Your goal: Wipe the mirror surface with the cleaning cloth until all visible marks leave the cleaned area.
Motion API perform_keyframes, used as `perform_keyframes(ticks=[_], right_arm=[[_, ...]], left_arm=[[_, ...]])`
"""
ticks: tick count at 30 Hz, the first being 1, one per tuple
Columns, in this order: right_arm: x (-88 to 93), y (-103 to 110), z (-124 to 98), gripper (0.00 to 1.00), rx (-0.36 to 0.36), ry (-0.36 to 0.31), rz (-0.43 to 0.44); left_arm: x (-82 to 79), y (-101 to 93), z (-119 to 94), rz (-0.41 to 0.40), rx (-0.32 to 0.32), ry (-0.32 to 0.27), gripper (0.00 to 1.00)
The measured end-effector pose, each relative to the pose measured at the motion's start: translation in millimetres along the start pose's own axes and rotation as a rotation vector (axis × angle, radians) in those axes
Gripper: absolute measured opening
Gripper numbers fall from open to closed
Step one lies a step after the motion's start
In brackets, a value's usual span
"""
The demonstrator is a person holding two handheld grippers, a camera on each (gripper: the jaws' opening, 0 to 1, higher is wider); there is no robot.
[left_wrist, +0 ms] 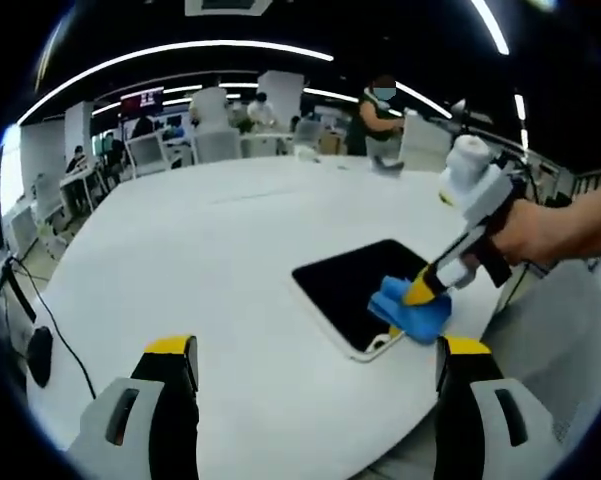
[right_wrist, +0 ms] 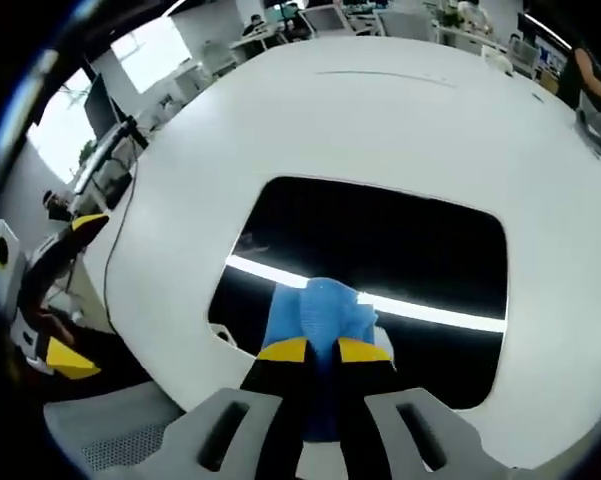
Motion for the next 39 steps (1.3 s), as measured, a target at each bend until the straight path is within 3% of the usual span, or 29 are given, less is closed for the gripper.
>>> perform_keyframes(ticks=[12, 29, 39], right_arm=[[-5.9, 29, 9, 0.04, -0.017, 0.003, -0.069], [-12.7, 56, 17, 0.04, -0.053, 0.004, -0.136], [-14.6, 55, 17, 0.04, -0.062, 0.021, -0.128]], left_arm=[[2.3, 6.9, -4, -0.038, -0.001, -0.004, 1.0], [-4.8, 18.2, -15, -0.03, 0.017, -0.025, 1.0], [-7.0, 25.6, -17, -0.034, 0.007, -0.027, 1.0]])
Point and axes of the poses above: the point that each gripper's makers call its tool centre point, and the gripper's own axes: z roughly forward along the fingers, y roughly to its left, x roughly out of its underside, the point moved 6 cm from there along -z, roughly backward along the fingers, and after that the axes turned 1 degree about z, right-handed, at the moved point
